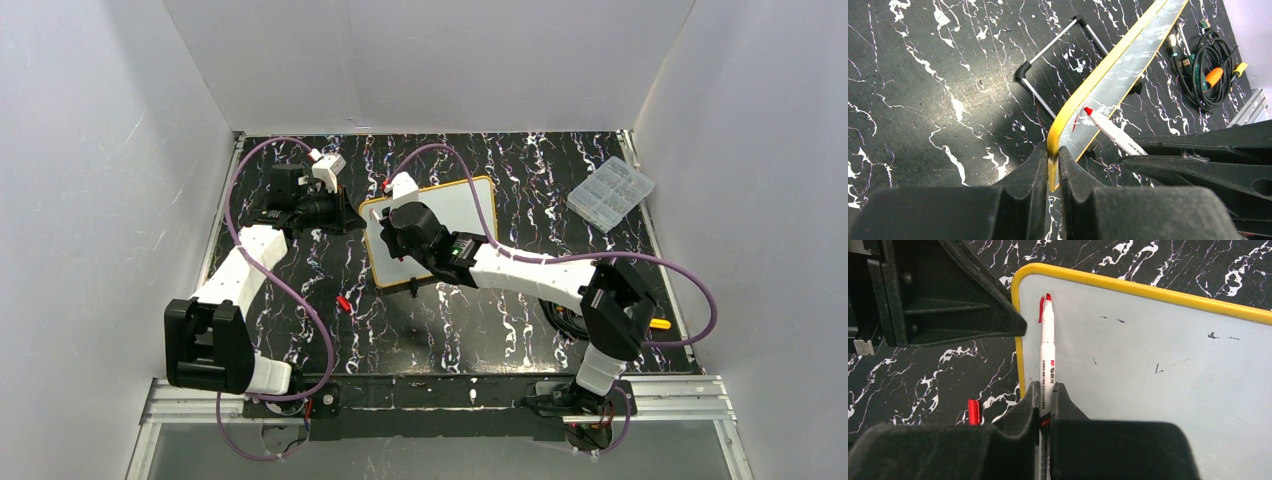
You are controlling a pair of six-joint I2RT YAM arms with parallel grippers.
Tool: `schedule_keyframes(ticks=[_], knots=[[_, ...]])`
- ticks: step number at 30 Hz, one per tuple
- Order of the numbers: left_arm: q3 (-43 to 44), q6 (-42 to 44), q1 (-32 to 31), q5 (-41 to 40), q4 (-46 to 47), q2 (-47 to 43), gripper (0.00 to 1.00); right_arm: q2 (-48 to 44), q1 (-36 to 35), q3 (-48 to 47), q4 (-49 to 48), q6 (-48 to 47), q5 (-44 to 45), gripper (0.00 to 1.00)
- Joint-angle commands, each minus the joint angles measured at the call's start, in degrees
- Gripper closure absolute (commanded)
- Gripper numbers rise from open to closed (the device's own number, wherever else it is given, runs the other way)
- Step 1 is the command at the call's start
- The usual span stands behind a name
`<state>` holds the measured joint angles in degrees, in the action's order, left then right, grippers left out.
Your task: Write a sentence on the whiteboard
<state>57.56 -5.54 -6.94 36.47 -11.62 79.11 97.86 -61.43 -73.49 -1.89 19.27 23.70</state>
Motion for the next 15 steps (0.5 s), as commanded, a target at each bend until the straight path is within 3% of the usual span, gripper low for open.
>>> schedule_keyframes(ticks=[1,15], knots=[[-0.5,0.7,-0.3,-0.1,0.0,-2.7,1.00,0.7,-0.3,-3.1,-1.5,-0.7,1.2,0.99],[-0.6,0.9,-0.4,-0.4,0.0,-3.3,1.00,0.7,-0.3,-2.8,1.2,0.4,3.2,0.99]])
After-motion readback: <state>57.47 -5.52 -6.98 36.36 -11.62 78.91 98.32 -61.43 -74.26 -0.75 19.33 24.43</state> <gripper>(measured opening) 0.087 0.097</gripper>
